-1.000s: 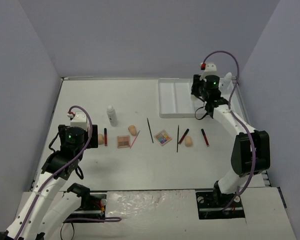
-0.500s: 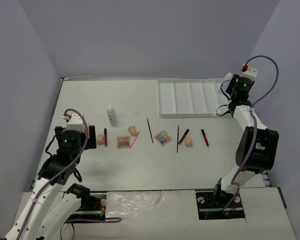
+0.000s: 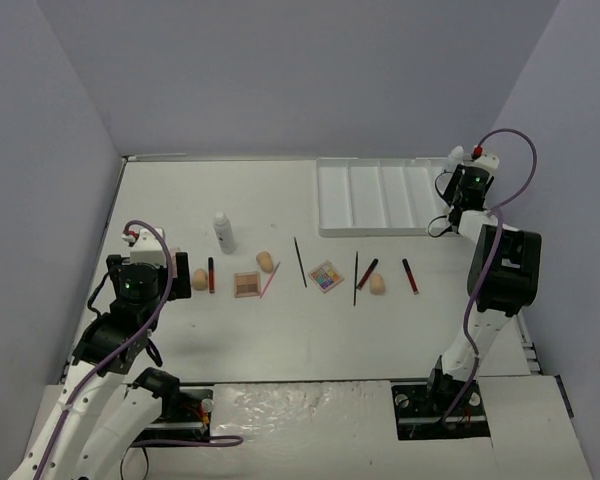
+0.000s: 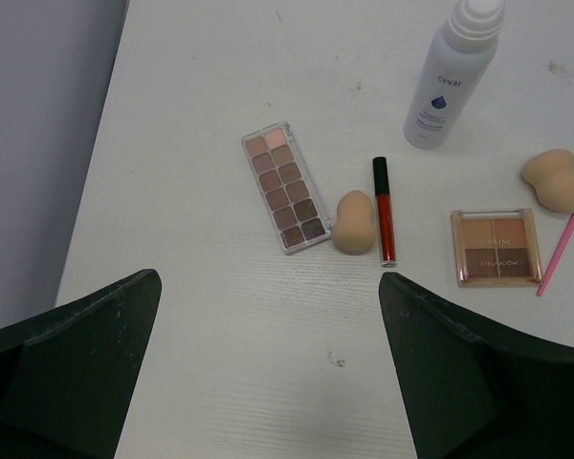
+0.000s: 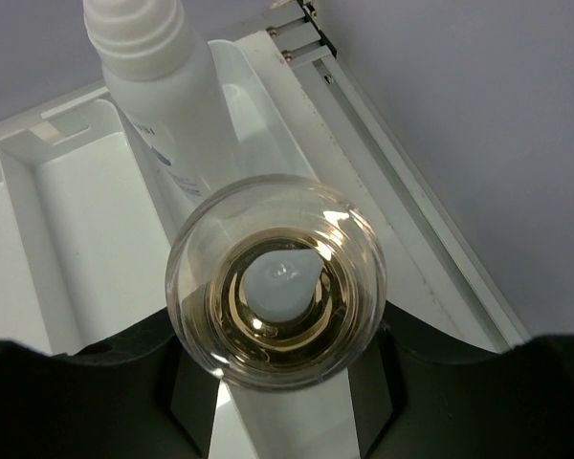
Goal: Organize the makeup
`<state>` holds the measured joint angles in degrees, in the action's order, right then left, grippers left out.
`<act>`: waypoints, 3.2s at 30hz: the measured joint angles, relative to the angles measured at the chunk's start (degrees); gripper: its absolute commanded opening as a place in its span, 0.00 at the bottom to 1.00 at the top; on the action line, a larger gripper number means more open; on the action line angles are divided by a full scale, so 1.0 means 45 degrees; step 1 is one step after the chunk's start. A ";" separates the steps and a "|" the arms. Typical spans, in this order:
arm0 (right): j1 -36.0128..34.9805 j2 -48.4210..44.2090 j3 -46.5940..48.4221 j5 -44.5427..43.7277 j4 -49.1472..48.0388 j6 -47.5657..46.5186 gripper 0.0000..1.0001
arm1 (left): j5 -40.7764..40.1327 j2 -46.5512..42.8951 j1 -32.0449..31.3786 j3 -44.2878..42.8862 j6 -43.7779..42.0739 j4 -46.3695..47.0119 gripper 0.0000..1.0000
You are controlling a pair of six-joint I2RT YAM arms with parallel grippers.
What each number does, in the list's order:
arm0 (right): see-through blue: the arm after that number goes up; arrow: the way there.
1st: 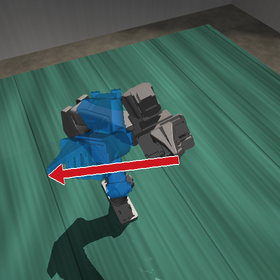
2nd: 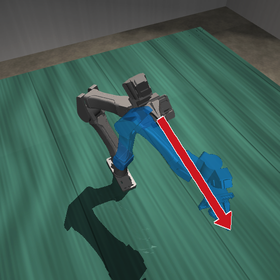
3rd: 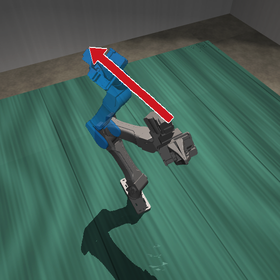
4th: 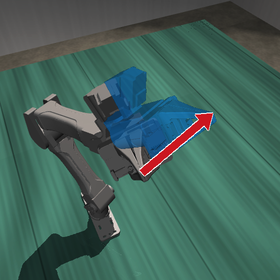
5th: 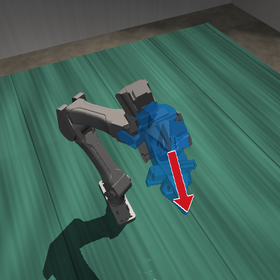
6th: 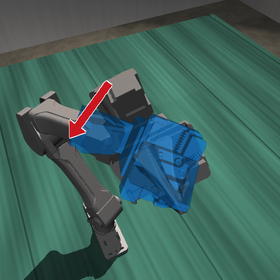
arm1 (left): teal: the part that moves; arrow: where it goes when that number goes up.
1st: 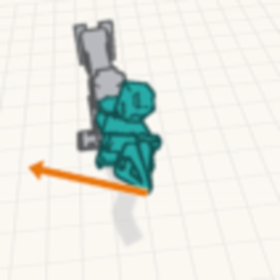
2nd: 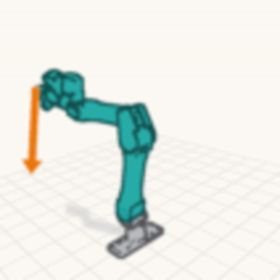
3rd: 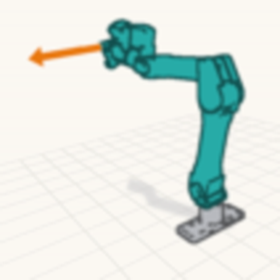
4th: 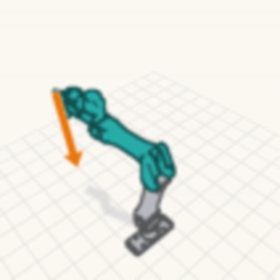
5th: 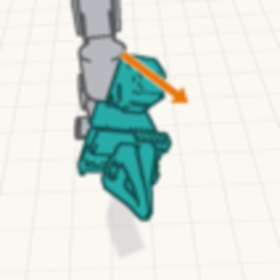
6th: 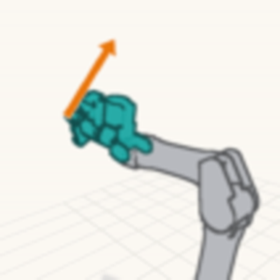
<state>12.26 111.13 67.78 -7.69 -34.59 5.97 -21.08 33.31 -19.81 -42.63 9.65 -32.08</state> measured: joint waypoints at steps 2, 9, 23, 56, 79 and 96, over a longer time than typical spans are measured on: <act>0.0024 0.0267 0.0091 0.0075 -0.0305 0.0012 0.00 | 0.0000 0.0059 0.0000 0.0003 0.0000 0.0000 0.97; 0.0042 0.1207 0.1019 0.0236 -0.0896 0.0053 0.00 | -0.0017 0.0221 0.0000 0.0001 0.0000 0.0005 0.97; 0.0042 0.1924 0.2001 0.0585 -0.0837 -0.0055 0.24 | -0.0058 0.0519 0.0000 -0.0001 0.0000 0.0005 0.97; -0.0612 -0.5655 -0.1036 0.0495 0.2299 0.0754 1.00 | 0.1651 0.1460 0.0000 -0.0009 0.0866 0.1279 0.97; -0.3415 -1.0520 -0.2236 0.2279 0.3950 0.0569 1.00 | 0.3399 1.0868 0.0369 -0.0429 0.1047 1.0039 0.92; -0.3902 -1.0659 -0.2480 0.3219 0.4576 0.0273 1.00 | 0.3988 1.3211 0.0588 -0.1339 0.0409 1.1830 0.01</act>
<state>-5.30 63.16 56.62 6.80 -14.00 7.20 -3.14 92.76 -17.17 -48.65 11.49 21.16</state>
